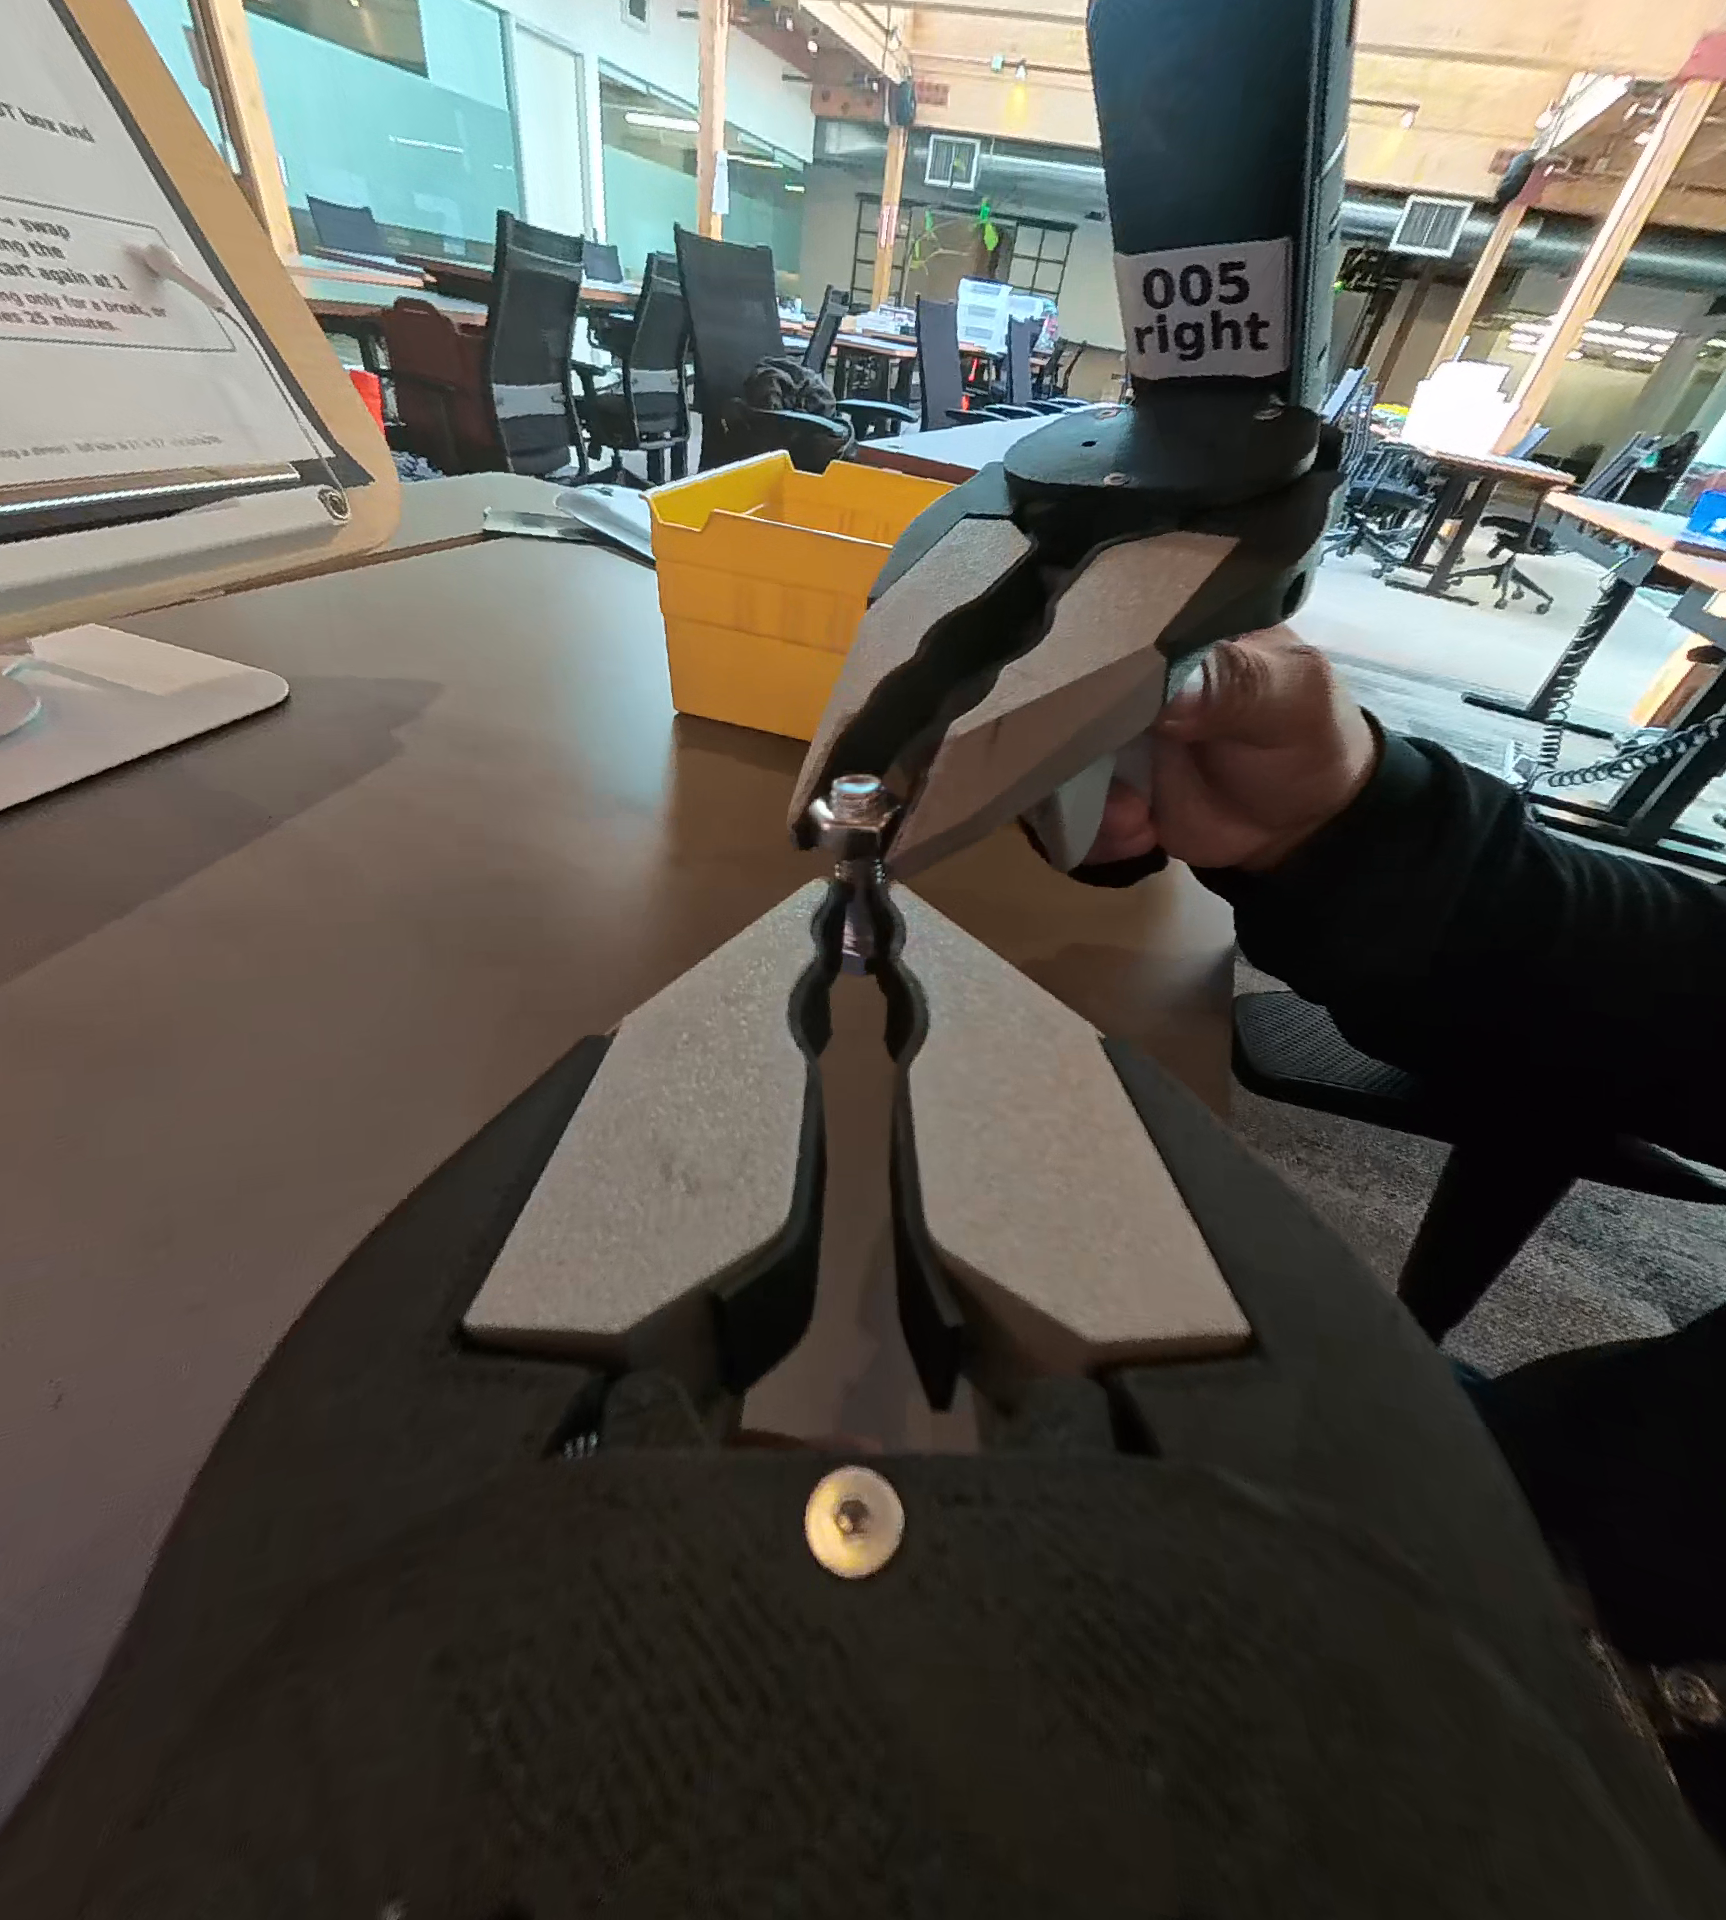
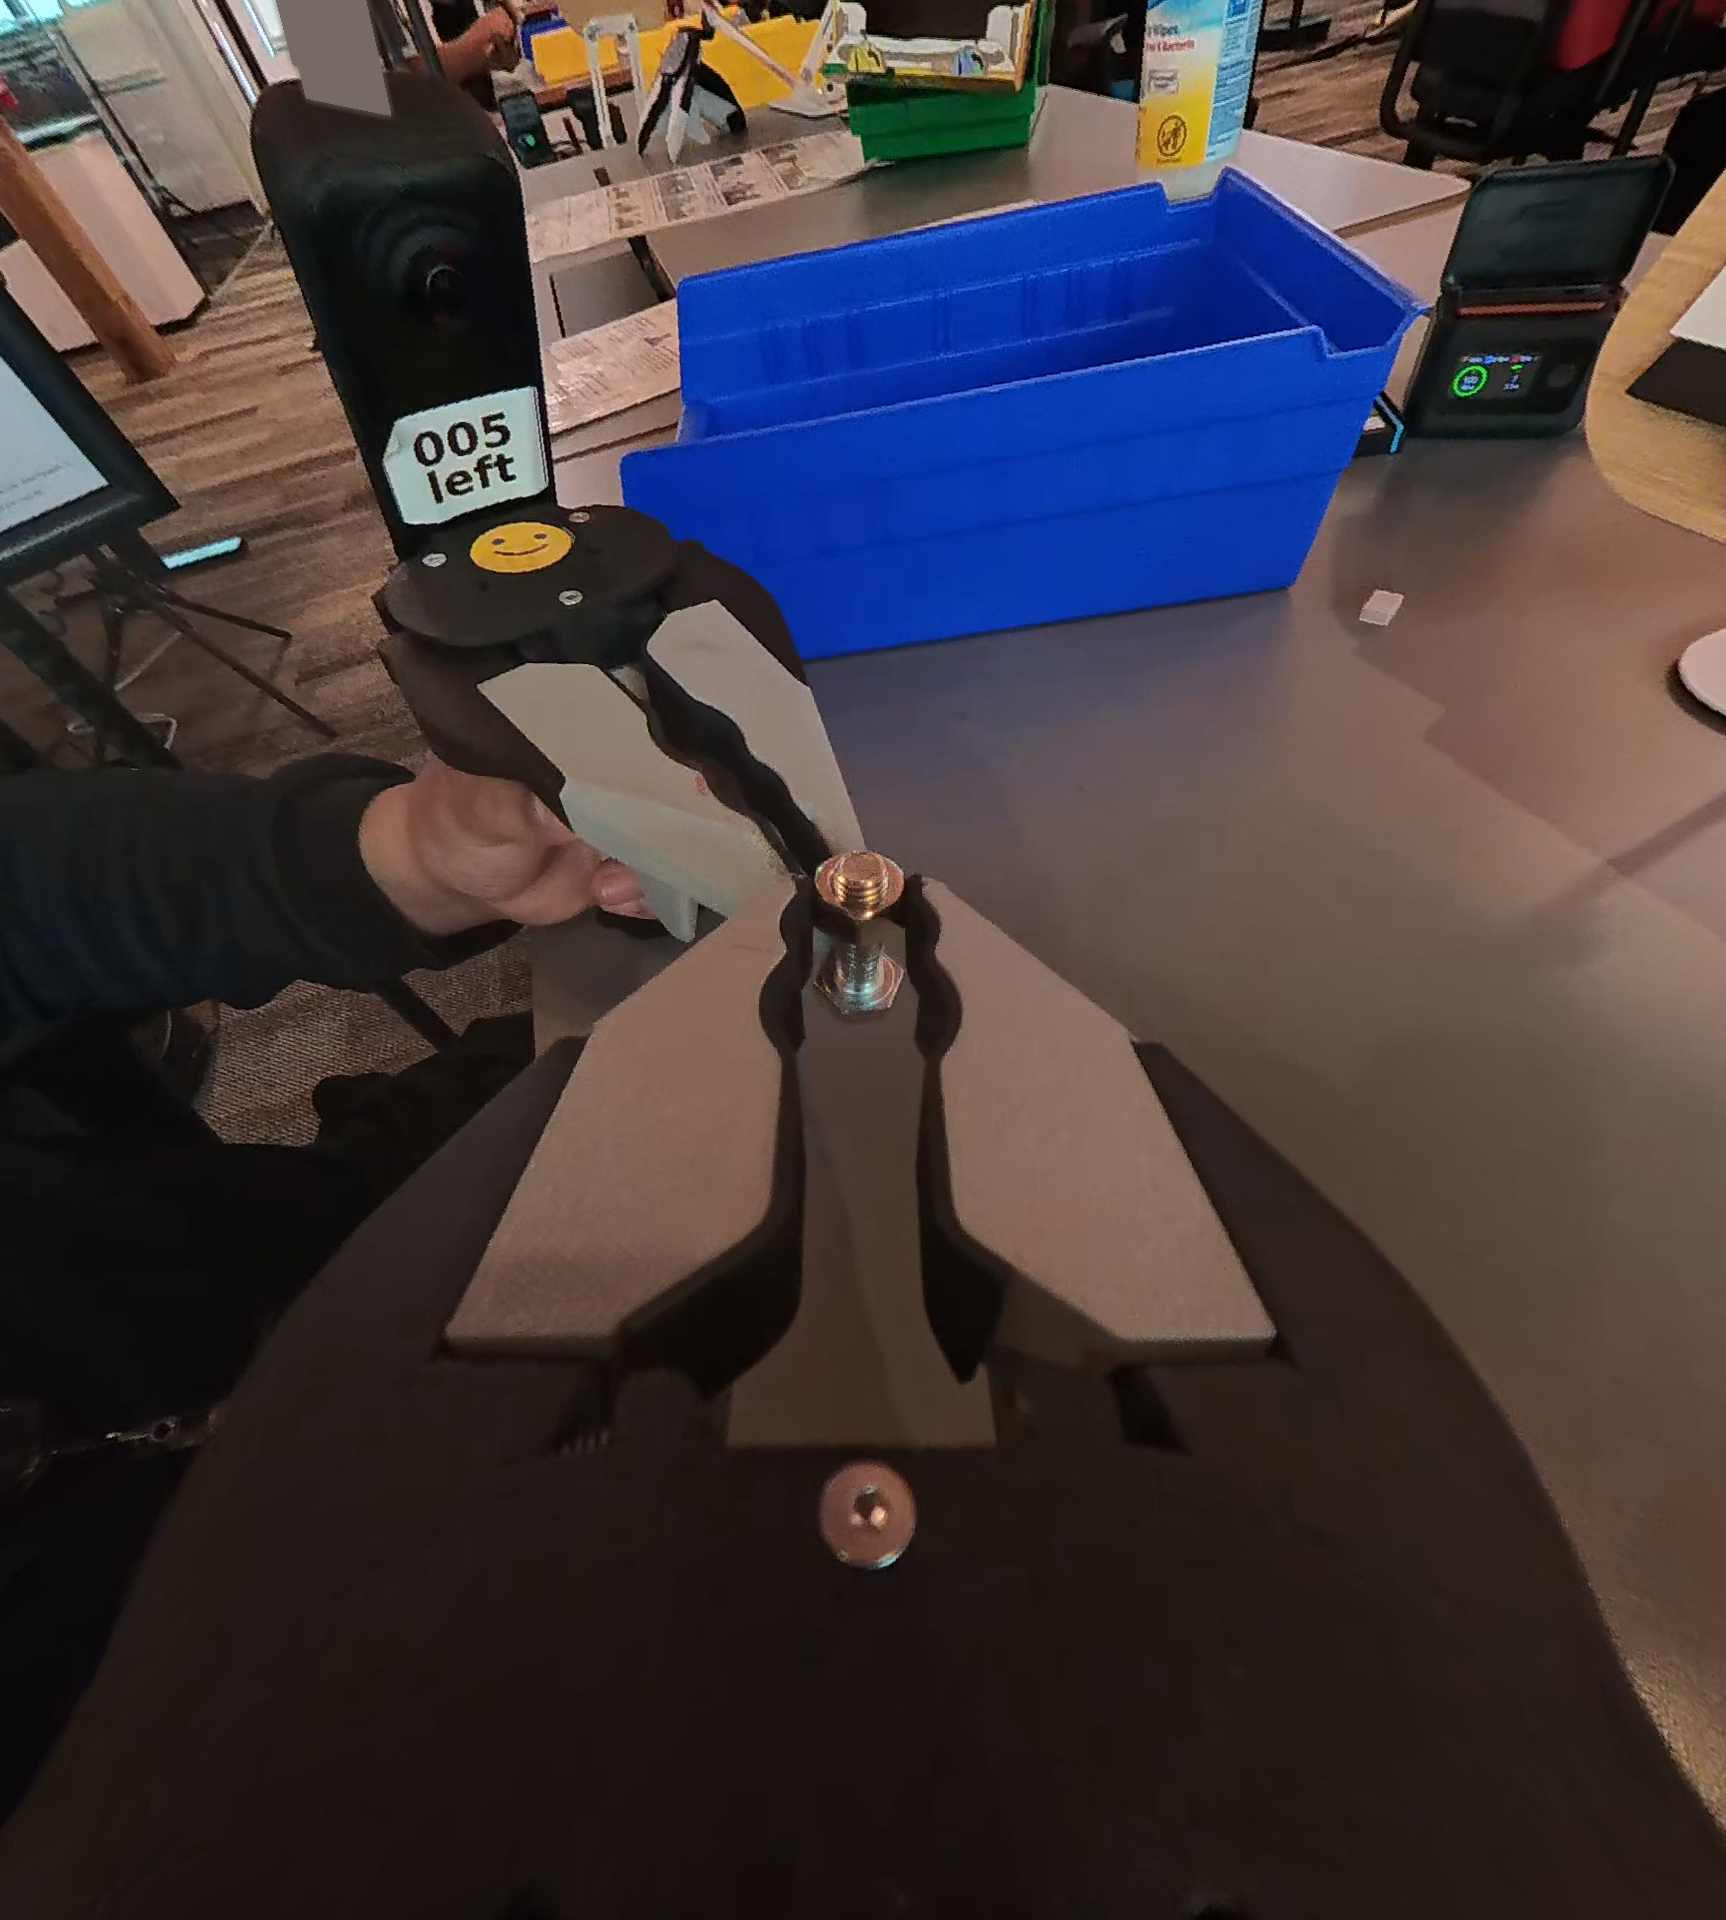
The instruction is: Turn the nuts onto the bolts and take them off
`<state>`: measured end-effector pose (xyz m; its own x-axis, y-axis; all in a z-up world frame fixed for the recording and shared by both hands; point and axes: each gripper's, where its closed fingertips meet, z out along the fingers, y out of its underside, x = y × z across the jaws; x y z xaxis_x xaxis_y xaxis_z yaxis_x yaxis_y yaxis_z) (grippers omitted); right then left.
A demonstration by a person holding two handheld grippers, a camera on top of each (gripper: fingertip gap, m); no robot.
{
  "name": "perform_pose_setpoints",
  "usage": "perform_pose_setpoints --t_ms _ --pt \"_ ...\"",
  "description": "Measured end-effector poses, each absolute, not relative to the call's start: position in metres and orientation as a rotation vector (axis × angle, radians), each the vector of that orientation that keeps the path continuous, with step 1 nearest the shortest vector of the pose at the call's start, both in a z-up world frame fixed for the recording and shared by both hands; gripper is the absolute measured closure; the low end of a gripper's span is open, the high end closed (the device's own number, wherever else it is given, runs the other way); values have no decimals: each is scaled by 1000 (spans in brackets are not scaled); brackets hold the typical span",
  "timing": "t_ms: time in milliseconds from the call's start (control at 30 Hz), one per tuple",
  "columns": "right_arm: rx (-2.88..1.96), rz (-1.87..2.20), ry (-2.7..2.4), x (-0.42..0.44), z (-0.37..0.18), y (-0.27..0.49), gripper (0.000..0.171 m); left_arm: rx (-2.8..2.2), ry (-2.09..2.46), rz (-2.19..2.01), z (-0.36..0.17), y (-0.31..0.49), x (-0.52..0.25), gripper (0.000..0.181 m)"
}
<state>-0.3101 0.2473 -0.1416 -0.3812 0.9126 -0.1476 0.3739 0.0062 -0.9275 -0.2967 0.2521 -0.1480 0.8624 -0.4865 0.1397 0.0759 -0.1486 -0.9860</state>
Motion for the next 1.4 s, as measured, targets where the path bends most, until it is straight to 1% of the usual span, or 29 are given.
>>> perform_pose_setpoints --t_ms 367,400,433,567,800,1133,1300,1333,1367,1400 --pt "-1321 1415 -1768 -311 -140 244 157 -1681 333 -525 -151 253 -294 168" --pt "-1319 1417 -1768 -311 -140 243 157 -1683 337 -526 -152 253 -293 169" --pt "-1318 1413 -1769 -311 -140 243 157 -1681 349 -524 -152 252 -292 174" --pt "-1317 1399 -1778 -311 -142 243 157 -1692 359 -482 -154 253 -291 174" --pt "-1285 1454 -1764 -311 -138 240 157 -1674 352 -619 -150 251 -288 173" --pt "-1275 1494 -1741 -311 -136 239 157 -1670 353 -603 -150 250 -288 174" --pt "-1299 1490 -1754 -311 -143 246 157 -1732 327 -462 -158 255 -296 174" --pt "-1297 1454 -1759 -311 -146 249 155 -1742 328 -435 -160 256 -296 174" --pt "-1294 1422 -1755 -311 -148 253 147 -1746 335 -426 -161 257 -296 174" --pt "-1287 1413 -1749 -312 -149 256 144 -1750 332 -419 -161 257 -296 174"
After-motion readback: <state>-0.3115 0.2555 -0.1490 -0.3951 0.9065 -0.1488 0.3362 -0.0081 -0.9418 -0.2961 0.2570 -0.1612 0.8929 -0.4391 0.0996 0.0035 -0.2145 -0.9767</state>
